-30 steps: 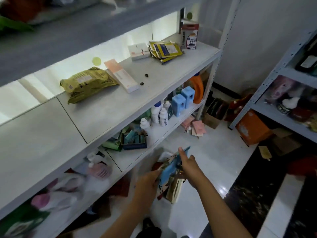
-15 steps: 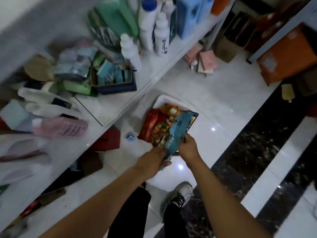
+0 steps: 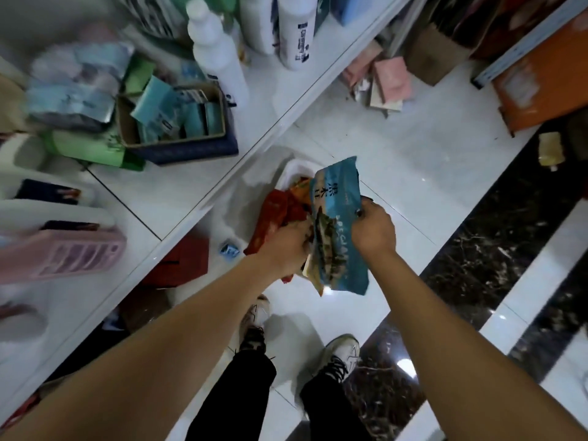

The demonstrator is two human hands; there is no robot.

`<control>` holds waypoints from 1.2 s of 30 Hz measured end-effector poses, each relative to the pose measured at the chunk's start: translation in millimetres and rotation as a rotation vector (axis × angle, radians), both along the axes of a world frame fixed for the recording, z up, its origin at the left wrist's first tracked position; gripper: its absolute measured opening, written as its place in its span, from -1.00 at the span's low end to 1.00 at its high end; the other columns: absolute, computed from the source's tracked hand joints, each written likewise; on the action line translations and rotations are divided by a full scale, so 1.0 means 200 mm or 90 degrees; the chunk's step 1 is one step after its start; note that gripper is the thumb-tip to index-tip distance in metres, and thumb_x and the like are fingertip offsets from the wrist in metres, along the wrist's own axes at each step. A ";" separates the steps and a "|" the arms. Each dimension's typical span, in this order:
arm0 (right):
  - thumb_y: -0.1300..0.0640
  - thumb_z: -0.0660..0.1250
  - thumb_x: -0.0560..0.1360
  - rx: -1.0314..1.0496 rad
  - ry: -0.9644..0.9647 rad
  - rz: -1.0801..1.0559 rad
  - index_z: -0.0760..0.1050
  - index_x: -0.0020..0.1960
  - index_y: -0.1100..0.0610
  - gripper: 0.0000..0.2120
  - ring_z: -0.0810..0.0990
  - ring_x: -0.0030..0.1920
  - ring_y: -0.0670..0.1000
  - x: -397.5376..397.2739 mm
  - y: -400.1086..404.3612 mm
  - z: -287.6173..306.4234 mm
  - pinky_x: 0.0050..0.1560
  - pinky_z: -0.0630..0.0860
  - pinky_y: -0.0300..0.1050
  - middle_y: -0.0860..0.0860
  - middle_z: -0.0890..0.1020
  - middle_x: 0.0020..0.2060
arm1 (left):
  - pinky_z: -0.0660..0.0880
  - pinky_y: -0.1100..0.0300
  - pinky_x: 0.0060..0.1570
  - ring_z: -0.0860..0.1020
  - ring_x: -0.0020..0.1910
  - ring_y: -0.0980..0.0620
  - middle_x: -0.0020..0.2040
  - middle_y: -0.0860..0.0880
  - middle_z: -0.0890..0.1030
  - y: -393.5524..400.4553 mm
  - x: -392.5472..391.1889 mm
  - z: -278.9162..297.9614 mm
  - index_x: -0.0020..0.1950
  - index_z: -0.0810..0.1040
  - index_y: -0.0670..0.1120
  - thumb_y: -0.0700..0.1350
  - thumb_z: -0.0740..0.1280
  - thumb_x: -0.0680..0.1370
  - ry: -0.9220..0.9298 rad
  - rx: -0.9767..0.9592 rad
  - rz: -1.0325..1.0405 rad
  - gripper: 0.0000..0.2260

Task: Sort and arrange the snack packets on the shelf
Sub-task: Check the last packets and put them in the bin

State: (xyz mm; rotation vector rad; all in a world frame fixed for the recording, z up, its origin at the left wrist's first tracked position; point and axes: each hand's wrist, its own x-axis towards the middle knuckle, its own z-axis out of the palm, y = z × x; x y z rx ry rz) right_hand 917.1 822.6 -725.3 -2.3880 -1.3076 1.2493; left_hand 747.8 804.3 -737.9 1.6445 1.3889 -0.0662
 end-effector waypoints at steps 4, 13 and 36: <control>0.28 0.20 0.46 -0.008 -0.117 0.116 0.56 0.13 0.02 -0.68 0.50 -0.15 0.10 0.00 0.23 0.07 -0.19 0.37 -0.14 0.03 0.60 -0.09 | 0.50 0.01 0.16 0.56 0.15 -0.13 0.18 -0.12 0.58 0.19 -0.01 -0.01 0.35 0.41 -0.10 -0.16 0.17 0.61 0.011 -0.012 0.045 -0.70; 0.25 0.25 0.52 0.005 -0.253 0.379 0.45 0.38 -0.03 -0.55 0.58 0.09 0.18 0.01 0.60 -0.20 0.11 0.40 -0.04 0.11 0.60 0.12 | 0.45 0.08 0.22 0.51 0.24 -0.14 0.27 -0.14 0.53 0.53 -0.03 -0.25 0.49 0.25 -0.05 -0.16 0.24 0.60 0.083 -0.054 0.131 -0.54; 0.02 0.37 0.42 -0.070 -0.142 0.482 0.35 0.44 0.17 -0.37 0.30 0.41 0.20 -0.04 0.80 -0.75 0.46 0.17 0.03 0.18 0.44 0.35 | 0.51 -0.06 0.12 0.50 0.19 -0.19 0.24 -0.20 0.53 0.75 0.02 -0.66 0.49 0.22 -0.14 -0.13 0.21 0.57 0.233 0.042 0.068 -0.51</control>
